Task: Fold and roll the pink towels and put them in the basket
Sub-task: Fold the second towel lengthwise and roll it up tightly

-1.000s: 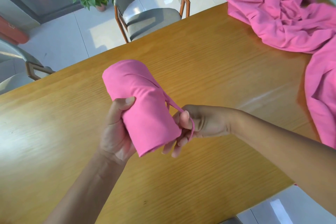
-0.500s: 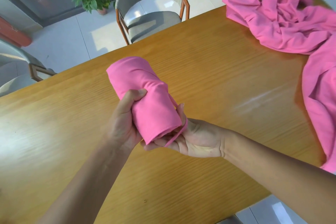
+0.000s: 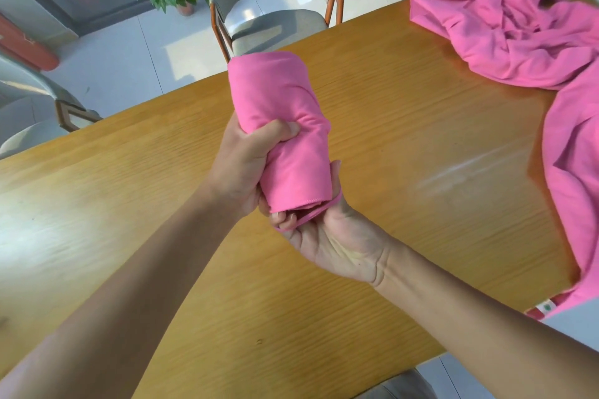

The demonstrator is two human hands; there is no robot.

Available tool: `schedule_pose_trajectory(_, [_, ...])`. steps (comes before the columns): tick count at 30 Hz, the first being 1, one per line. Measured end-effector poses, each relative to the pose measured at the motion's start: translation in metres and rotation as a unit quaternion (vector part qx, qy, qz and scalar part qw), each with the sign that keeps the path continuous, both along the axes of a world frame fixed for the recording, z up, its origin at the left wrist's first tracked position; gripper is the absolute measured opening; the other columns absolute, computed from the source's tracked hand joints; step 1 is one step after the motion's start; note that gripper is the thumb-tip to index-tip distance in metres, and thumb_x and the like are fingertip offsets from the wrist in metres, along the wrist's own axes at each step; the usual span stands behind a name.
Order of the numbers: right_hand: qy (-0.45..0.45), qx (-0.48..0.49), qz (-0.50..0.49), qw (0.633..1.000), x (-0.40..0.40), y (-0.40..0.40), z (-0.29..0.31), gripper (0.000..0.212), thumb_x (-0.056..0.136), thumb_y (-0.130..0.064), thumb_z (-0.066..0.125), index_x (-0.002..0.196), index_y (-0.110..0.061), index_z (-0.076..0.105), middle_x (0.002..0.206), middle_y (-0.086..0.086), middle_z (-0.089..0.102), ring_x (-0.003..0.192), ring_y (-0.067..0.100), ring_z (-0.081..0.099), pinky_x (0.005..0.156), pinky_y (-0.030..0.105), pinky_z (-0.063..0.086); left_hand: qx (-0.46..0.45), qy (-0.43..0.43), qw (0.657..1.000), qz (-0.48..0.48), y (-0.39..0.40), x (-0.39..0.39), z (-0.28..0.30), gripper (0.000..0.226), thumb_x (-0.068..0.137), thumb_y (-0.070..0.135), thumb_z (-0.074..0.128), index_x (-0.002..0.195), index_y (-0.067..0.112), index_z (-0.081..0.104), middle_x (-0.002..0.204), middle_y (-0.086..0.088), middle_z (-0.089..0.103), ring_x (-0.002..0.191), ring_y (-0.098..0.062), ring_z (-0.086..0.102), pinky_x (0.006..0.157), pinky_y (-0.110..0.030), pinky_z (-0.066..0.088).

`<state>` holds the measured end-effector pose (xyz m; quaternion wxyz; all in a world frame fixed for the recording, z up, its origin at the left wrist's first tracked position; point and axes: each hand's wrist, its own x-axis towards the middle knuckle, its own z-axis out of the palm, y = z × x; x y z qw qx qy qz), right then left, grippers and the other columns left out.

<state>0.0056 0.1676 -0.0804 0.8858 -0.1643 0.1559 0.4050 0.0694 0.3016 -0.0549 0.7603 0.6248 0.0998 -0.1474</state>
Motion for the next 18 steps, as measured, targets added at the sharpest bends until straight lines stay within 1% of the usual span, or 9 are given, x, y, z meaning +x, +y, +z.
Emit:
schedule_pose_trajectory(1, [0.004,0.03,0.002,1.0,-0.001,0.0,0.001,0.088,0.078,-0.066,0.05,0.133,0.002,0.052,0.116,0.016,0.06,0.092,0.016,0.065,0.084,0.018,0.056,0.022,-0.015,1.0,-0.002,-0.001,0.0,0.002,0.033,0.085,0.003,0.067,0.117,0.0,0.059,0.088,-0.009,0.071,0.077,-0.025,0.072,0.056,-0.034,0.057])
schedule_pose_trajectory(3, [0.021,0.062,-0.015,0.998,-0.005,0.002,0.003,0.089,0.074,-0.063,0.053,0.133,0.003,0.053,0.124,0.019,0.062,0.101,0.021,0.069,0.088,0.017,0.055,0.052,-0.046,0.997,-0.012,-0.002,0.0,0.003,0.044,0.084,0.002,0.068,0.125,-0.005,0.054,0.09,-0.008,0.07,0.08,-0.024,0.072,0.061,-0.031,0.057])
schedule_pose_trajectory(6, [0.019,0.04,-0.044,0.998,-0.013,0.002,0.007,0.086,0.076,-0.062,0.054,0.135,0.002,0.056,0.133,0.018,0.061,0.116,0.024,0.065,0.094,0.019,0.053,0.066,-0.094,0.993,-0.031,-0.004,-0.002,0.004,0.05,0.084,-0.002,0.068,0.13,-0.008,0.049,0.102,-0.015,0.069,0.09,-0.028,0.072,0.071,-0.033,0.058])
schedule_pose_trajectory(8, [0.038,0.032,-0.069,0.996,-0.015,0.004,0.013,0.082,0.077,-0.059,0.058,0.134,-0.001,0.059,0.134,0.015,0.06,0.113,0.023,0.064,0.095,0.022,0.053,0.065,-0.117,0.991,-0.029,-0.007,-0.003,0.005,0.055,0.081,-0.001,0.069,0.132,-0.007,0.048,0.109,-0.021,0.068,0.097,-0.033,0.071,0.076,-0.038,0.059])
schedule_pose_trajectory(11, [0.051,0.052,-0.114,0.991,-0.017,0.008,0.018,0.073,0.08,-0.053,0.065,0.133,-0.005,0.059,0.134,0.009,0.059,0.112,0.02,0.059,0.099,0.025,0.049,0.079,-0.16,0.984,-0.027,-0.011,-0.001,0.011,0.059,0.078,0.002,0.072,0.132,-0.003,0.048,0.112,-0.018,0.068,0.1,-0.033,0.07,0.079,-0.042,0.06])
schedule_pose_trajectory(13, [0.037,0.049,-0.131,0.99,-0.019,0.011,0.022,0.062,0.087,-0.047,0.065,0.133,-0.005,0.059,0.135,0.008,0.056,0.119,0.019,0.053,0.107,0.027,0.041,0.084,-0.18,0.98,-0.027,-0.011,0.0,0.015,0.06,0.076,0.008,0.074,0.13,-0.001,0.049,0.11,-0.016,0.068,0.099,-0.032,0.07,0.077,-0.041,0.06])
schedule_pose_trajectory(15, [0.032,0.061,-0.131,0.989,-0.021,0.012,0.022,0.052,0.091,-0.038,0.066,0.131,-0.005,0.061,0.132,0.008,0.058,0.116,0.02,0.053,0.113,0.028,0.033,0.09,-0.192,0.977,-0.025,-0.01,0.001,0.018,0.061,0.076,0.011,0.074,0.13,-0.001,0.049,0.111,-0.017,0.067,0.099,-0.032,0.07,0.075,-0.042,0.06])
schedule_pose_trajectory(17, [0.019,0.064,-0.125,0.99,-0.022,0.012,0.023,0.044,0.09,-0.031,0.068,0.125,-0.004,0.065,0.124,0.009,0.062,0.107,0.02,0.056,0.109,0.027,0.037,0.102,-0.203,0.974,-0.019,-0.008,-0.001,0.019,0.061,0.077,0.008,0.073,0.131,-0.004,0.048,0.11,-0.018,0.066,0.097,-0.03,0.07,0.074,-0.04,0.059])
schedule_pose_trajectory(18, [0.012,0.066,-0.114,0.991,-0.022,0.011,0.024,0.04,0.089,-0.029,0.068,0.121,-0.004,0.066,0.12,0.01,0.062,0.101,0.019,0.057,0.1,0.025,0.044,0.109,-0.207,0.972,-0.012,-0.007,-0.004,0.018,0.059,0.078,0.005,0.072,0.131,-0.004,0.048,0.109,-0.017,0.066,0.096,-0.029,0.07,0.072,-0.037,0.058])
